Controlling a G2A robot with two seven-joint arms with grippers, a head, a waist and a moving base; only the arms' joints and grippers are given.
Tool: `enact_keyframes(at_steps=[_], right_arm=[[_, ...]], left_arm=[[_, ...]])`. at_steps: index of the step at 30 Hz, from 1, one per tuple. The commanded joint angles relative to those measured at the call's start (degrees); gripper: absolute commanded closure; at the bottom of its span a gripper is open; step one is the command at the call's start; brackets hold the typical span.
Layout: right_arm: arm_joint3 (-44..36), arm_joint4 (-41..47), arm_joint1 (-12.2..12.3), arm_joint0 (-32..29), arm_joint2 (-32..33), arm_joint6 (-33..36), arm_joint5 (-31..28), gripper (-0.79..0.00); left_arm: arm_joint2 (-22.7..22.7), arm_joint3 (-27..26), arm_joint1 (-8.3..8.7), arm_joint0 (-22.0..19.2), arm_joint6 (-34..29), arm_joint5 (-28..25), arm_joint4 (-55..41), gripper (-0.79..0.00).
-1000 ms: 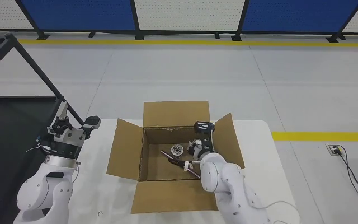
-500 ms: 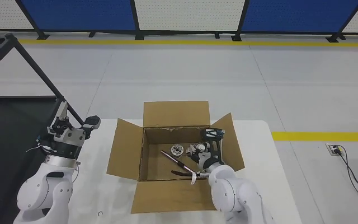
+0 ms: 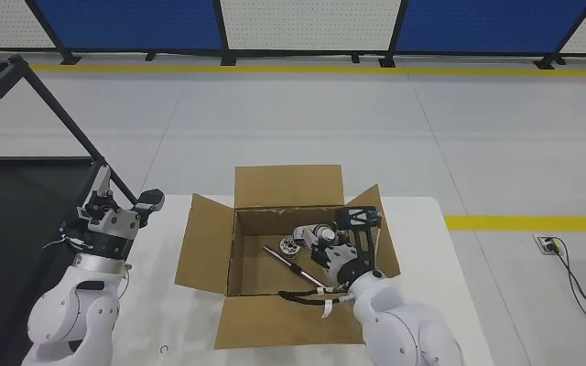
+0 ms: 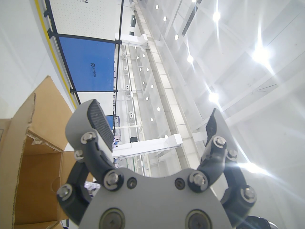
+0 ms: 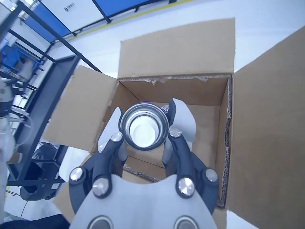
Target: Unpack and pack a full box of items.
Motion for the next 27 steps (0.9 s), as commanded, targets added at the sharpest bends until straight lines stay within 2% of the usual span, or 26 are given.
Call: enact_keyframes(at_steps=[1, 5, 11, 18, 22, 27], right_arm=[[-6.9, 2.0, 0.3, -3.3, 2.4, -0.4, -1.4, 0.0], [-16.7, 5.9, 1.1, -9.9, 8.4, -1.1, -4.1, 0.0], [-16.7, 11.0, 1.7, -14.9, 16.7, -8.5, -8.9, 0.0], [-16.7, 16.1, 2.2, -19.4, 25.6, -14.6, -9.1, 0.0], [-16.7, 17.1, 2.4, -20.4, 28.7, -16.4, -6.4, 0.0], [-16.7, 17.1, 2.4, -20.4, 28.7, -16.4, -6.4, 0.0]], left_arm=[[0.0, 0.0, 0.0, 0.0, 0.0, 0.0, 0.0, -0.785], [0.0, 0.0, 0.0, 0.0, 0.0, 0.0, 0.0, -0.785], [0.0, 0.0, 0.0, 0.0, 0.0, 0.0, 0.0, -0.785], [0.0, 0.0, 0.0, 0.0, 0.0, 0.0, 0.0, -0.785], [0.0, 0.0, 0.0, 0.0, 0.0, 0.0, 0.0, -0.785], [0.0, 0.0, 0.0, 0.0, 0.0, 0.0, 0.0, -0.785]])
